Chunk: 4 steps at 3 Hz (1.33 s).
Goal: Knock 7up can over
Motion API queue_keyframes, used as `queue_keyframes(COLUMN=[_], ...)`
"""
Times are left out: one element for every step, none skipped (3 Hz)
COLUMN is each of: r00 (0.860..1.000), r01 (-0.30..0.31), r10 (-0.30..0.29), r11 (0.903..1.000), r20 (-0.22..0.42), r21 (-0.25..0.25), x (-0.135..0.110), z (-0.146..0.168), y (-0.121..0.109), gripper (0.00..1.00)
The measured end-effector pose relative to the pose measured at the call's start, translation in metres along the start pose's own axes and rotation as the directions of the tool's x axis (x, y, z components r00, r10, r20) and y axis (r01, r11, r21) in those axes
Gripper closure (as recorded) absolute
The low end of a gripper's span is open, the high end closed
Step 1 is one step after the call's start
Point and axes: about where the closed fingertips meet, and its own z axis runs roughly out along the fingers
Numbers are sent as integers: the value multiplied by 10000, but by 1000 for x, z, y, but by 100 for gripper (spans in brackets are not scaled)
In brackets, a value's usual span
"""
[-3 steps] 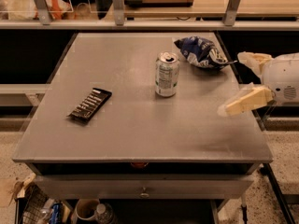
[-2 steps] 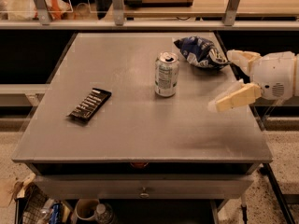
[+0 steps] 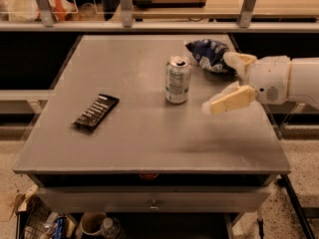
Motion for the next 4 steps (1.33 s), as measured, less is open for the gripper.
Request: queue_keyframes(r00=[9998, 9994, 9996, 9995], r01=[-38, 80, 6, -253], r10=[39, -69, 12, 270], r11=[10000, 9994, 9982, 9958], r20=[205, 342, 294, 182], r21=[-59, -329, -608, -877], x=[-2, -9, -8, -1], z=[22, 48, 69, 86], y=[-8, -17, -19, -12], gripper=[0, 0, 0, 0])
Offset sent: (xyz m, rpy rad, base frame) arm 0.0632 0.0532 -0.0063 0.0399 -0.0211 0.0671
